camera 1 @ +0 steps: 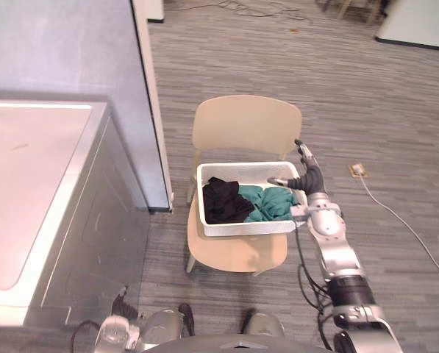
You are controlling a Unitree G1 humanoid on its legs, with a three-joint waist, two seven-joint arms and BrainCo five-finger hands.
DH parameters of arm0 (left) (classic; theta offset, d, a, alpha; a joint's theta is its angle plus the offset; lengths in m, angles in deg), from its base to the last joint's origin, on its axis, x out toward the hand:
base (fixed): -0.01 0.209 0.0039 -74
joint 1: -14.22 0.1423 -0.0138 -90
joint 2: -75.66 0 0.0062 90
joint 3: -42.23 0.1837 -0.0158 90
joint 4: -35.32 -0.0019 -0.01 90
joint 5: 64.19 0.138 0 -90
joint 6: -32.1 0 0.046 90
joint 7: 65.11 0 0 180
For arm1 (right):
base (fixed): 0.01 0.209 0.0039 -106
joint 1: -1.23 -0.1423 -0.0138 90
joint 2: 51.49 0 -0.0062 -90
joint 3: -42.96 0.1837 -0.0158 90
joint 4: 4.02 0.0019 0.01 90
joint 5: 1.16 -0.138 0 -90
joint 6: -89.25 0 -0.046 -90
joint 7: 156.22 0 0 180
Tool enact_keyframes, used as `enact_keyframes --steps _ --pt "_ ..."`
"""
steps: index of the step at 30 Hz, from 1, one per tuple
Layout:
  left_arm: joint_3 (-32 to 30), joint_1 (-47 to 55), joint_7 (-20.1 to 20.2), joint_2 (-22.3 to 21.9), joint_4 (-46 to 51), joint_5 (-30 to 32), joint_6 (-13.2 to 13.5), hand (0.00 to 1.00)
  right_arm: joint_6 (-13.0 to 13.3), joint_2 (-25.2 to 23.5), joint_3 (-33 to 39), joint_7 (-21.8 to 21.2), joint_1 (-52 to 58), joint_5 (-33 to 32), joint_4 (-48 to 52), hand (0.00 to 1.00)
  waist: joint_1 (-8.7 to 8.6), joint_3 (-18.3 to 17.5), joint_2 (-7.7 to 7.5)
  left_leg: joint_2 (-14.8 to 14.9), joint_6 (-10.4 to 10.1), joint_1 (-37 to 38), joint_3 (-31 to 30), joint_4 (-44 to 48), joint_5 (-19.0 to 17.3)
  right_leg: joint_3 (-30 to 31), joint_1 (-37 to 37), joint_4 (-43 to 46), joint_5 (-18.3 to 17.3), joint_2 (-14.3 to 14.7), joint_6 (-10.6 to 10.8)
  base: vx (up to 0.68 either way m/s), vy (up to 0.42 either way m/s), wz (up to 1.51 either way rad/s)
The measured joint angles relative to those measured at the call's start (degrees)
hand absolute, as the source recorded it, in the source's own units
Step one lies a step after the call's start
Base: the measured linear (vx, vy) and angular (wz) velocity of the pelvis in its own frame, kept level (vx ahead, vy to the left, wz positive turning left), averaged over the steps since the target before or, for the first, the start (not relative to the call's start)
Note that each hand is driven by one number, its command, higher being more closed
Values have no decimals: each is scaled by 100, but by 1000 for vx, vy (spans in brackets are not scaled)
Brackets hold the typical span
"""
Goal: Pick up the laundry basket with both hands and put the clothes into the washing machine.
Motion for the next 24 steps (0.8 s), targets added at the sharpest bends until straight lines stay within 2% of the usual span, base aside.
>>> enact_keyframes --steps 1,2,3,4,5,6,9,13,16,18,22,24 --pt "-8 -52 2 14 42 42 8 0 0 22 -10 -71 57 1 2 0 8 52 -52 -9 -47 -122 -118 118 -28 9 41 -92 279 23 49 6 -248 98" --pt "-6 -116 -1 -13 131 61 11 0 0 68 -7 -145 104 0 -11 0 -41 91 -33 61 -137 -334 -339 305 -69 -114 50 -133 452 66 187 -26 -232 71" --pt "-2 -157 -1 -44 209 72 29 0 0 116 -8 -188 85 -1 -23 0 -31 135 35 168 -217 -490 -457 397 -75 -265 38 -228 493 185 123 0 -255 65" --pt "-17 -233 14 -157 415 53 86 0 6 257 -9 -222 -72 -6 -27 0 85 287 180 439 -364 -789 -624 450 18 -519 6 -673 758 504 -48 -10 -283 27" --pt "-36 -263 18 -184 462 0 111 0 8 302 -12 -223 -176 -8 -55 0 129 371 204 498 -388 -847 -667 402 88 -558 0 -786 849 596 -98 -26 -266 14" --pt "-38 -314 48 -188 628 -109 142 0 10 408 -18 -222 -540 -10 -113 0 166 607 223 587 -478 -970 -716 249 258 -622 -100 -940 980 715 -214 -44 -212 7" --pt "-46 -499 71 -204 737 -360 252 0 32 809 -241 -207 -1564 -37 -613 0 175 1070 293 667 -545 -1153 -744 48 494 -656 -348 -988 1090 822 -349 -74 -148 1" --pt "-81 -709 44 -300 844 -668 323 0 15 1286 -622 -160 -2734 -35 -1513 0 241 1459 446 700 -581 -1493 -872 -86 708 -793 -574 -1227 1290 919 -431 -71 -54 9" --pt "-93 -940 -85 -326 747 -947 334 0 -7 1615 -1086 -49 -3760 231 -2538 0 406 1505 476 700 -581 -1882 -895 -165 882 -815 -964 -1305 1423 945 -473 -48 -12 7" --pt "-194 -1049 -117 -421 726 -1031 330 0 -64 1651 -1168 67 -4110 347 -2858 0 516 1542 479 699 -585 -2005 -902 -194 932 -828 -1080 -1338 1462 953 -497 -27 -9 6" --pt "-281 -1230 -264 -637 752 -1233 329 0 -128 1649 -1261 93 -4434 384 -3067 0 579 1585 505 695 -584 -2193 -969 -201 974 -949 -1187 -1380 1481 958 -510 -9 3 12" --pt "-291 -1392 -312 -766 785 -1400 326 0 -153 1604 -1263 93 -4576 159 -3085 0 615 1586 505 698 -594 -2351 -987 -226 1027 -986 -1334 -1376 1495 958 -529 -9 -5 7"
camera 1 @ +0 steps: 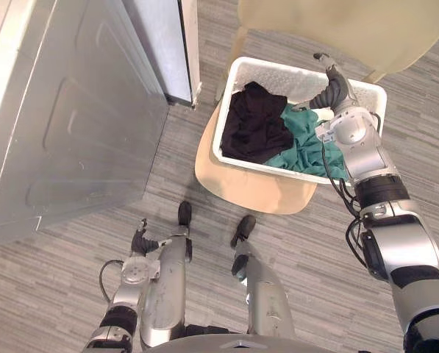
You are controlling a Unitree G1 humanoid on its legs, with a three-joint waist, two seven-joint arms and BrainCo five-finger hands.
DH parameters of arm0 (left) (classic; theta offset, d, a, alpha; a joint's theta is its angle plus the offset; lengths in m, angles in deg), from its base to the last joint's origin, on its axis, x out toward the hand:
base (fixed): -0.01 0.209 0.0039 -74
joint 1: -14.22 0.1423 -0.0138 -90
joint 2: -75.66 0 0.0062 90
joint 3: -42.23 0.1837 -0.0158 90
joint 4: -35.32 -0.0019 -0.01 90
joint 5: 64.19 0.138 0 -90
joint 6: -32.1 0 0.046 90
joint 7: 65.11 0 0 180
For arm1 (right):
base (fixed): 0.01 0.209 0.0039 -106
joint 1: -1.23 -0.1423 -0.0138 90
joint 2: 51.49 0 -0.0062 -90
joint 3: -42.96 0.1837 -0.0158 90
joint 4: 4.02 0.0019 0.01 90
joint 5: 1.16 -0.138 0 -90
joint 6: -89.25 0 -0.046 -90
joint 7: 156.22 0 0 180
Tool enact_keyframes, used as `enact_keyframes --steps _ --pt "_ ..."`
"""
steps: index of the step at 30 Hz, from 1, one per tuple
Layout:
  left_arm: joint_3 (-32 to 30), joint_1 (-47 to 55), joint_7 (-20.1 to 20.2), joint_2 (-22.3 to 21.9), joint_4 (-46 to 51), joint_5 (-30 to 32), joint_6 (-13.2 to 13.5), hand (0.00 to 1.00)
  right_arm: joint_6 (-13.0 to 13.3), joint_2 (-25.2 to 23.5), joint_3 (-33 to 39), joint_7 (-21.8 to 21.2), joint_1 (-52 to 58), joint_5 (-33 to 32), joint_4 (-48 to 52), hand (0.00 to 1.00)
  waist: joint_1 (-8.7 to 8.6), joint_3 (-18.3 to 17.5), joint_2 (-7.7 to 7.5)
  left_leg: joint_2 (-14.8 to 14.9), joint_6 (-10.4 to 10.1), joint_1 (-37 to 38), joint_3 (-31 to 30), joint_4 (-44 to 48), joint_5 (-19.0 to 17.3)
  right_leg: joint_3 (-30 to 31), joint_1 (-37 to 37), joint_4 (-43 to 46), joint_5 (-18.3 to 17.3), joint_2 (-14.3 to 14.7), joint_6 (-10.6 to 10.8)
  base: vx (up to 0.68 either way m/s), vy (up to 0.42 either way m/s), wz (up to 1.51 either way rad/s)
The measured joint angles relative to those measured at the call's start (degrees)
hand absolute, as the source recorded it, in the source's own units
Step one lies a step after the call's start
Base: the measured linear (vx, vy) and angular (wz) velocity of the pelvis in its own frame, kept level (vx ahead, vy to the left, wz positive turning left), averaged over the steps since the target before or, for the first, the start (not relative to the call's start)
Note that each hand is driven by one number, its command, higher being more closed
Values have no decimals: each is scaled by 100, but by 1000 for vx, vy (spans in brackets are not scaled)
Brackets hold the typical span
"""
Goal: Pick up the laundry basket with both hands and put the clothes into the washing machine.
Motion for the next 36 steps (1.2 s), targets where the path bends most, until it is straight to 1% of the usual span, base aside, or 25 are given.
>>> enact_keyframes --steps 4,6,9,15,16,18,22,24,25,31,34,35,36 --pt "-87 -228 -19 -158 20 -87 -20 0 -132 -306 -50 -3 -232 -281 -217 0 4 2 -4 13 -22 -48 6 -88 57 -34 -85 17 -1 -1 -3 2 -2 1" --pt "-201 -383 -40 -272 18 -115 -48 0 -221 -421 -152 -6 -382 -287 -217 0 -15 5 -6 29 -33 -137 6 -85 72 -78 -163 42 -5 -1 -10 15 -13 6" --pt "-200 -559 -129 -393 11 -222 -64 0 -295 -594 -153 -10 -426 -286 -219 0 -9 6 -8 46 -37 -171 7 -92 76 -118 -171 42 -12 3 -19 23 -6 6" --pt "-190 -912 -139 -423 -9 -230 -91 0 -365 -930 -227 -16 -636 -277 -494 0 -24 14 -23 60 -47 -259 71 -177 140 -133 -293 43 -10 -10 -22 3 0 1" --pt "-190 -938 -139 -423 -8 -237 -91 0 -365 -932 -245 -17 -662 -270 -564 0 -21 13 -23 61 -48 -271 73 -176 148 -133 -306 43 -10 -10 -22 33 -13 2" --pt "-171 -1020 -139 -427 -42 -336 -92 0 -445 -954 -296 -30 -777 -238 -981 0 -18 14 -25 62 -72 -282 67 -234 202 -160 -327 41 -9 -9 -23 36 -22 5" --pt "-114 -1021 -127 -429 -47 -400 -91 0 -480 -971 -463 -79 -875 -129 -1391 0 -19 14 -25 61 -101 -278 25 -378 292 -225 -338 0 3 2 -40 16 -22 7" --pt "11 -1020 -121 -420 -44 -563 -90 0 -503 -967 -665 -112 -1017 75 -1783 0 -18 14 -25 62 -111 -292 -32 -517 388 -301 -351 -66 24 29 -71 6 -41 13" --pt "34 -1020 -118 -422 -41 -597 -88 0 -509 -964 -675 -147 -1036 84 -1828 0 -16 14 -25 62 -114 -293 -37 -559 413 -311 -362 -76 30 31 -79 3 -35 10" --pt "85 -1004 -105 -437 216 -1193 1 0 -497 -835 -1418 -196 -1384 701 -2354 0 -5 14 -25 110 -111 -562 -3 -739 587 -429 -651 -89 60 45 -119 7 -25 7" --pt "90 -984 -65 -493 524 -1650 140 0 -466 -679 -1821 -180 -1567 739 -2467 0 33 14 -24 148 -117 -721 84 -813 667 -461 -827 -88 64 49 -125 26 -9 5" --pt "90 -984 -59 -495 578 -1711 164 0 -454 -642 -1897 -176 -1613 739 -2476 0 34 14 -24 146 -119 -729 92 -866 703 -462 -859 -88 66 46 -128 30 1 4" --pt "89 -971 -22 -505 746 -1869 203 0 -445 -590 -2020 -176 -1727 737 -2521 100 31 13 -24 139 -131 -754 94 -981 776 -471 -938 -87 70 42 -132 23 5 3"
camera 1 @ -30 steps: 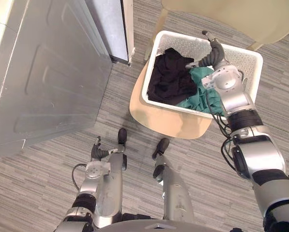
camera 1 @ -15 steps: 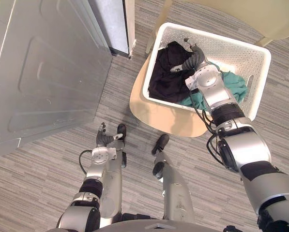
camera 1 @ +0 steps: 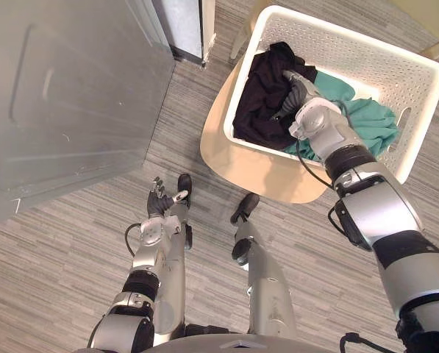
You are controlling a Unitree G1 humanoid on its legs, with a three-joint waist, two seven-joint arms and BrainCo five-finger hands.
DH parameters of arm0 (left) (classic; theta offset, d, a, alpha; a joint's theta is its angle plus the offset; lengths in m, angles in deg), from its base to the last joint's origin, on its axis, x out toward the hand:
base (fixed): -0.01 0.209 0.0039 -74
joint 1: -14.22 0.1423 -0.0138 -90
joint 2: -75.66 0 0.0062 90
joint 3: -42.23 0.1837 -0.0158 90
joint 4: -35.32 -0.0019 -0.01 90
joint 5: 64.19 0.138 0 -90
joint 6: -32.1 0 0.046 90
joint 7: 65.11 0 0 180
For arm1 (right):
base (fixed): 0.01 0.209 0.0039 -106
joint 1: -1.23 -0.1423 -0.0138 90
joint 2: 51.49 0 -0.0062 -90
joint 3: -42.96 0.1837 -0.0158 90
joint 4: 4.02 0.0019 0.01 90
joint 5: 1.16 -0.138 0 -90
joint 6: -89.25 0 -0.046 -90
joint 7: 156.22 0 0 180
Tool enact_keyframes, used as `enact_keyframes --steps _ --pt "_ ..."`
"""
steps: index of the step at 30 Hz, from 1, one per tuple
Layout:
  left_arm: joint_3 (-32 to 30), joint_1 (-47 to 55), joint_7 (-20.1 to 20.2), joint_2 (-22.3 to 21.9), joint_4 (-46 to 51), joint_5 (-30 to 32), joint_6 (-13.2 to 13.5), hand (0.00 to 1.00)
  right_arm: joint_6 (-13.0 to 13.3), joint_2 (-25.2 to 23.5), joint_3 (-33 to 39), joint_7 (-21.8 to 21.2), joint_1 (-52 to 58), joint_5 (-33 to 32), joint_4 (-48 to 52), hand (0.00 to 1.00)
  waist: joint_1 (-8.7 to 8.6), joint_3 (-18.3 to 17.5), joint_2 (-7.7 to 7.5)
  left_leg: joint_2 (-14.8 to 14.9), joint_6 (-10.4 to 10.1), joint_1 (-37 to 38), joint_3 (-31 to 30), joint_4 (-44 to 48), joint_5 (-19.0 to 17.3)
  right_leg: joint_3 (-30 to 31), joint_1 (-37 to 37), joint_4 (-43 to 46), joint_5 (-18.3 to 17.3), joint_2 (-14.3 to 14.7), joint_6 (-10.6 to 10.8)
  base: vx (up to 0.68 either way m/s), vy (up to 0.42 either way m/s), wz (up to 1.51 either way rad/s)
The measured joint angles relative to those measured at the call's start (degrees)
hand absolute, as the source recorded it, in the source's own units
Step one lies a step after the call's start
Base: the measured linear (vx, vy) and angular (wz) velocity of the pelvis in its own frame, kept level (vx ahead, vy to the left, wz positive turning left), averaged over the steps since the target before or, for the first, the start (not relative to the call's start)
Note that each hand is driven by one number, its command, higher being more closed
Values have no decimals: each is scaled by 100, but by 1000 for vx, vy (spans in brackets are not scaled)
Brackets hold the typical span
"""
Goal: Pick up the laundry basket with both hands and put the clothes into the washing machine.
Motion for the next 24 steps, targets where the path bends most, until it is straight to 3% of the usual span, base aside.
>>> enact_keyframes --steps 4,9,17,24 --pt "-2 13 45 -145 370 -482 177 0 115 151 -164 79 -208 -58 -85 100 -8 -1 3 16 -36 -98 31 -202 115 -63 -188 33 -10 -2 -15 26 4 5" --pt "41 -32 45 -269 503 -988 259 0 210 236 162 388 -209 -1475 -116 100 26 -2 6 86 -17 -178 199 -197 157 -149 -316 274 -153 -49 -83 47 5 6" --pt "80 -28 49 -268 1129 -1109 385 0 233 -31 856 411 473 -2214 -32 100 69 -4 8 158 -49 -89 299 102 159 -250 -185 675 -444 -122 -118 63 -15 7" --pt "267 351 71 -98 1386 -1095 376 0 250 -342 1883 634 1948 -2770 1837 100 -67 -3 -4 380 39 463 440 839 -365 -207 461 1069 -793 -111 -60 7 -38 -11"
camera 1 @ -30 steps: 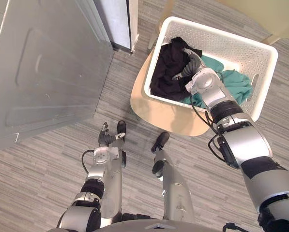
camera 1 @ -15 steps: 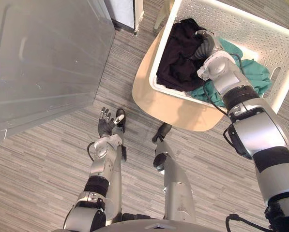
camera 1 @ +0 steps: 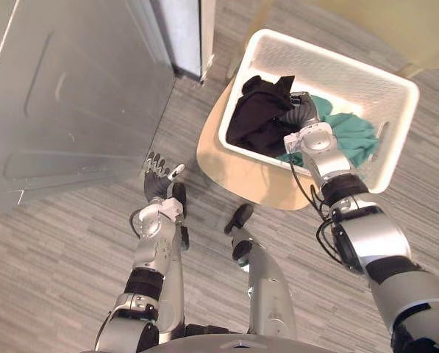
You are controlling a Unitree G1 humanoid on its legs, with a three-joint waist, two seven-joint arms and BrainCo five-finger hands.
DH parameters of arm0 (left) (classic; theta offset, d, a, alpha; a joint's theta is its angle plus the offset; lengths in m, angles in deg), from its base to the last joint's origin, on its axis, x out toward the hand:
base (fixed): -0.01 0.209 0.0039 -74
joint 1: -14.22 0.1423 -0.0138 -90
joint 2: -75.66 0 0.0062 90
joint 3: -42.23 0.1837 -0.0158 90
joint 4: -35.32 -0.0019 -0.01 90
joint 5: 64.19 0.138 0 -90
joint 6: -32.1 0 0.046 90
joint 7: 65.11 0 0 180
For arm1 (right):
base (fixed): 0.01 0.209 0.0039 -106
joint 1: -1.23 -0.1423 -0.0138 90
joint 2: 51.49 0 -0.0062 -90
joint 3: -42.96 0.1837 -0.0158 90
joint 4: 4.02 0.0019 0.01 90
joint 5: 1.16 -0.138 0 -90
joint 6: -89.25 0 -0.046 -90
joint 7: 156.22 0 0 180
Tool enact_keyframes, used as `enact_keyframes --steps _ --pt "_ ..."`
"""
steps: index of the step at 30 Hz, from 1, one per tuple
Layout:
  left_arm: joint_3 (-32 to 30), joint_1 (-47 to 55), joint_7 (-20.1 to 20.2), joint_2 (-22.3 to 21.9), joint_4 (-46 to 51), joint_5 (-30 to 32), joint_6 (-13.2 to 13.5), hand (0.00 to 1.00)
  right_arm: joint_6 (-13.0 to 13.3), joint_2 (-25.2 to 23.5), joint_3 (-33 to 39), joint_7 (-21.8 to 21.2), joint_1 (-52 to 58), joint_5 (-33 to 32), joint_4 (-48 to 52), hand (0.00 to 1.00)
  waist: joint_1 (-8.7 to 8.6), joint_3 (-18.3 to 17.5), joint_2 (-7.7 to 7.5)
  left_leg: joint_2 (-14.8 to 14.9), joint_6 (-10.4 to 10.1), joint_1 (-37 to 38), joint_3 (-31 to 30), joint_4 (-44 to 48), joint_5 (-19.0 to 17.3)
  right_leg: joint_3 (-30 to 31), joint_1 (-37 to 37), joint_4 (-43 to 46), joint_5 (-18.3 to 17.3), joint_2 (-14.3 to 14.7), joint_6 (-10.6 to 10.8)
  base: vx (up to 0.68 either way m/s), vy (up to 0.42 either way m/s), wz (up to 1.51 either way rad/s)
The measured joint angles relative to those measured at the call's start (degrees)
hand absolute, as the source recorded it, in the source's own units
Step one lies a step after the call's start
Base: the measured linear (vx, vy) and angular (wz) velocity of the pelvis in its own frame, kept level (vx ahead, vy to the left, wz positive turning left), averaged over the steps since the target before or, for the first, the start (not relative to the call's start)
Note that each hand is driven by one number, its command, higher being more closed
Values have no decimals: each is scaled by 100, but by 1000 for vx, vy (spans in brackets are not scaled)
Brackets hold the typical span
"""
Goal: Pick up the laundry basket with both hands and put the clothes into the washing machine.
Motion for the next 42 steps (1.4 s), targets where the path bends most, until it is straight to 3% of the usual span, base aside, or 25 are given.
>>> enact_keyframes --steps 4,7,11,17,20,23,26,31,35,37,42 --pt "139 441 79 142 185 -1 -2 0 42 -21 555 42 669 -50 779 100 -49 2 -16 15 -1 502 84 -69 -31 59 406 10 -62 17 38 -25 -38 -11" --pt "375 652 219 400 179 -3 -40 0 144 -39 896 41 986 -185 972 100 -134 11 -145 -68 -21 917 99 -494 126 82 650 -71 -61 19 39 -22 -32 1" --pt "562 686 231 651 165 -9 -66 0 164 -19 1166 40 1043 -282 886 100 -262 10 -243 -182 -24 1115 43 -1023 453 60 633 -82 -5 -14 -16 -4 -11 8" --pt "595 644 228 739 186 65 -67 0 254 -14 1212 25 1045 -440 584 100 -283 10 -242 -253 14 1120 43 -1099 515 96 574 -10 31 -65 -12 0 0 0" --pt "696 527 220 839 437 464 -72 0 370 -125 1365 28 1065 -690 625 100 -310 10 -243 -280 42 1132 79 -1198 568 171 557 -121 131 -48 18 -6 8 -5" --pt "974 475 225 977 952 765 -66 0 399 -323 1405 18 1503 -869 1376 100 -304 7 -246 -288 60 1273 205 -1224 558 290 673 -274 236 -16 42 -1 15 -20" --pt "1242 278 263 1123 1224 1188 -51 0 518 -589 1399 -16 2086 -900 2190 100 -426 -23 -283 -295 59 1522 231 -1226 463 326 973 -477 237 22 112 -5 19 -10" --pt "1689 124 485 1337 1331 1874 -87 0 612 -771 1388 -266 2955 -896 3516 100 -597 -445 -516 -340 8 1922 364 -1447 375 458 1224 -591 196 42 168 40 16 -11" --pt "1752 112 714 1301 1331 2110 -250 0 614 -781 1384 -526 3586 -883 4341 100 -732 -939 -532 -385 37 2199 444 -1478 311 530 1496 -673 218 48 175 128 19 -11" --pt "1738 35 716 1298 1308 2564 -351 0 614 -782 1383 -769 3860 -896 4795 100 -796 -1180 -527 -415 57 2424 518 -1559 282 580 1669 -746 211 59 193 121 17 -17" --pt "1839 -218 870 1295 1180 2654 -506 0 614 -783 1288 -1048 4033 -1149 5111 100 -878 -1422 -524 -426 44 2801 636 -1686 239 728 1984 -943 274 130 249 43 27 -13"
